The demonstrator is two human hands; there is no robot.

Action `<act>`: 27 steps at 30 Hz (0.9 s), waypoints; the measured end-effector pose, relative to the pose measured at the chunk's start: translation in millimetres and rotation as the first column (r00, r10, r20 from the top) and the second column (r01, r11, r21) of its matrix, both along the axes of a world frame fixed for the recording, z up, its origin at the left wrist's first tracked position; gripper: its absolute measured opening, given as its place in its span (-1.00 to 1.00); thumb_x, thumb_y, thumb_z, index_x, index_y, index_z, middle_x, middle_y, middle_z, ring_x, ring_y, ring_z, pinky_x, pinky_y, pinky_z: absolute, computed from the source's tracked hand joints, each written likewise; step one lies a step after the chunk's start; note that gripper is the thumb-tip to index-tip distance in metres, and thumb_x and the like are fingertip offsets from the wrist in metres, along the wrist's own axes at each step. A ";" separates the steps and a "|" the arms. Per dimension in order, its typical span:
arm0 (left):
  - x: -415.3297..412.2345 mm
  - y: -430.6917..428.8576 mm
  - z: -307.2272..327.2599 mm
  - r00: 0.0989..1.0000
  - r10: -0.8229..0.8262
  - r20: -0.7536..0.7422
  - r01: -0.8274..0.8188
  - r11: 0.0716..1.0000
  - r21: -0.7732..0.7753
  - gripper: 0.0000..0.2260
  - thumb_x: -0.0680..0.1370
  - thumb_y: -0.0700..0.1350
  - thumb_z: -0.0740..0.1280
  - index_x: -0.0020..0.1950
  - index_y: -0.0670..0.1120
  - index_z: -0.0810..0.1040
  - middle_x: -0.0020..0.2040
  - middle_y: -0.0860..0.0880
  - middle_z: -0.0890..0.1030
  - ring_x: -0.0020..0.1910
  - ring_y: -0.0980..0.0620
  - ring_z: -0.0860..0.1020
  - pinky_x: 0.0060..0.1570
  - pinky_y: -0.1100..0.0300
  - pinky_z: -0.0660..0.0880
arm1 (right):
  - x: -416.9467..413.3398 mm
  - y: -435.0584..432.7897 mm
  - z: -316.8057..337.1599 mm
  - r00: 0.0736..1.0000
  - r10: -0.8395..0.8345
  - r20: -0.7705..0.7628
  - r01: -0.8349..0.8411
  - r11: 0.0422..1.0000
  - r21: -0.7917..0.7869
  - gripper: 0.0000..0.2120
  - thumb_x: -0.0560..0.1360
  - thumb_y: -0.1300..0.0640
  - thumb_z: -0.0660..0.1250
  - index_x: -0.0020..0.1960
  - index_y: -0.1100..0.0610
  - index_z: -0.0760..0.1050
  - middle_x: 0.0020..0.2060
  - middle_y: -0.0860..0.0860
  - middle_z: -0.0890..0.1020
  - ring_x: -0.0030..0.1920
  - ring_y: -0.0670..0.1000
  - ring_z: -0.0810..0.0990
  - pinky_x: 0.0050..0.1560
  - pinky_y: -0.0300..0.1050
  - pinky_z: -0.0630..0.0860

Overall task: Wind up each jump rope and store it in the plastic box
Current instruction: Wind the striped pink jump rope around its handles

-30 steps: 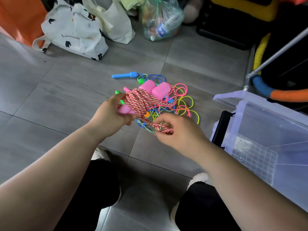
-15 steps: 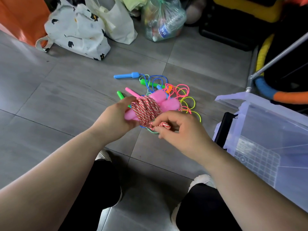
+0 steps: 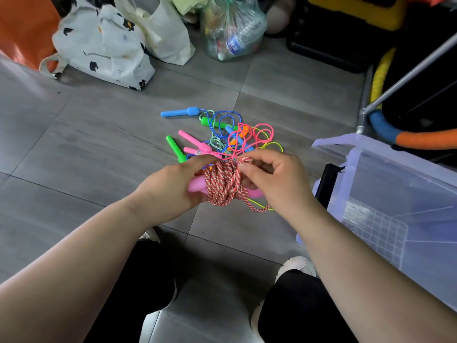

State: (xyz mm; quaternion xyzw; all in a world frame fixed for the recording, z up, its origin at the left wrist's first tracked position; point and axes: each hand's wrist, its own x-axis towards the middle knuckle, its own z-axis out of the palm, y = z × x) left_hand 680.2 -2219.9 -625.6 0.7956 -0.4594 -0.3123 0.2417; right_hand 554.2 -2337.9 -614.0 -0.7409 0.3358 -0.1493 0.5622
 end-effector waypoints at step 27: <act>-31.0 -17.9 11.3 0.914 0.205 0.351 -0.206 0.978 -0.036 -0.53 0.47 -0.03 0.31 0.36 0.10 0.29 0.07 -0.09 0.61 0.04 -0.21 0.52 -0.15 0.16 0.32 | 16.5 14.8 9.1 0.971 -0.114 -0.208 -0.057 0.740 -0.671 -0.72 0.40 0.06 0.24 -0.21 0.27 0.58 -0.20 0.17 0.64 -0.26 0.20 0.59 -0.28 -0.10 0.45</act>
